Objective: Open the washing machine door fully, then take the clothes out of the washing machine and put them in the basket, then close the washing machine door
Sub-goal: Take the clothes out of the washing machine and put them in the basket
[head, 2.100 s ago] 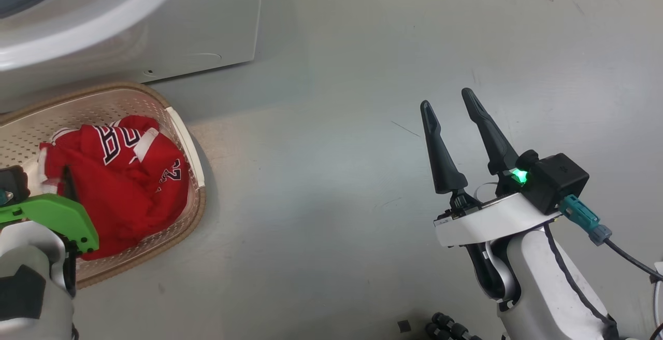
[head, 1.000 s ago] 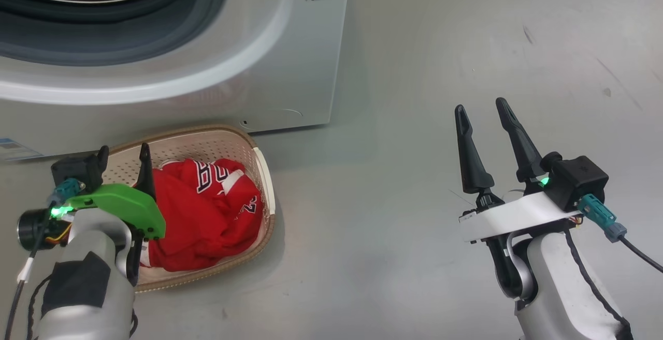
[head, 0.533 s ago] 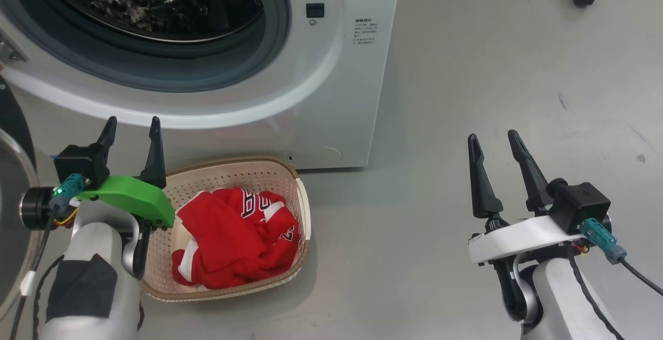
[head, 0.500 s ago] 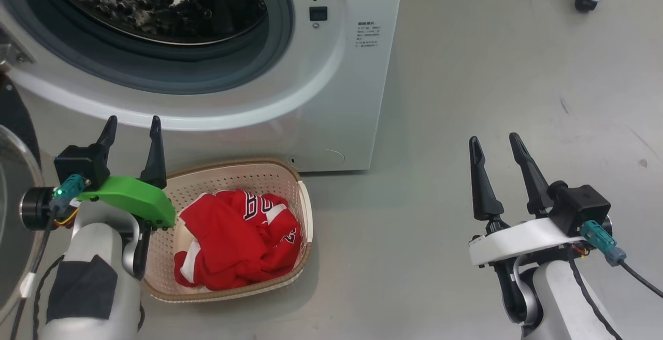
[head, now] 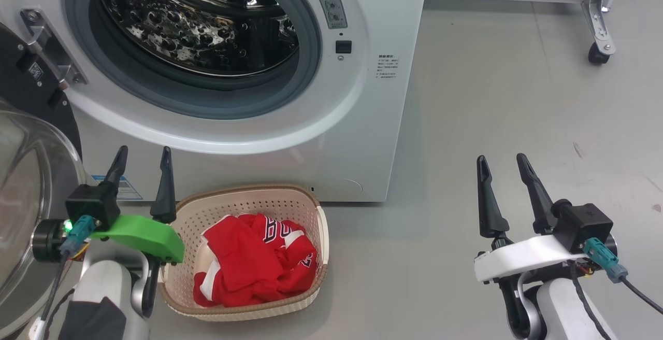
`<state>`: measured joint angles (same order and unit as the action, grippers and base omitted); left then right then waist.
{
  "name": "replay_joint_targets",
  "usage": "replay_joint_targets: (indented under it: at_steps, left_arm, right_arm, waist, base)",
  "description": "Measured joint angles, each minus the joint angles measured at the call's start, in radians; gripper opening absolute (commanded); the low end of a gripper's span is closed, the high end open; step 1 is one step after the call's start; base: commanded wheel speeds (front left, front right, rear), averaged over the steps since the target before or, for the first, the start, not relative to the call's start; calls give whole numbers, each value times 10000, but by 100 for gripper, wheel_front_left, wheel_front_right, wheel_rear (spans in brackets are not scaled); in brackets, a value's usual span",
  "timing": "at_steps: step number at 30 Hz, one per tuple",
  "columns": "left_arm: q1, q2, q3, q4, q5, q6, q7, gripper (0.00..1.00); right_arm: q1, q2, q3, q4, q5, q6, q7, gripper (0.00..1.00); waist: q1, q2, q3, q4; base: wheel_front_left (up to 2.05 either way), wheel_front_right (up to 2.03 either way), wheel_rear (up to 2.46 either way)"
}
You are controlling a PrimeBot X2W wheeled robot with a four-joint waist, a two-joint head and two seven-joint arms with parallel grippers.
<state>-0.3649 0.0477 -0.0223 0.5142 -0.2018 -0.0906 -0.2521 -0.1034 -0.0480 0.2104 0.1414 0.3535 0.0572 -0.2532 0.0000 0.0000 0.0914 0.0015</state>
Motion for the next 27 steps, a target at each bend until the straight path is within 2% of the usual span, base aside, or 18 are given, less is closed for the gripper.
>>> replay_joint_targets:
  at_steps: [27]
  left_arm:
    - [2223,-61,-470,-2109,-92,-82,0,100]
  right_arm:
    - [525,10,12,-52,-36,123,0,100]
  waist:
    - [0,0,-558,-72]
  base:
    - [0,0,0]
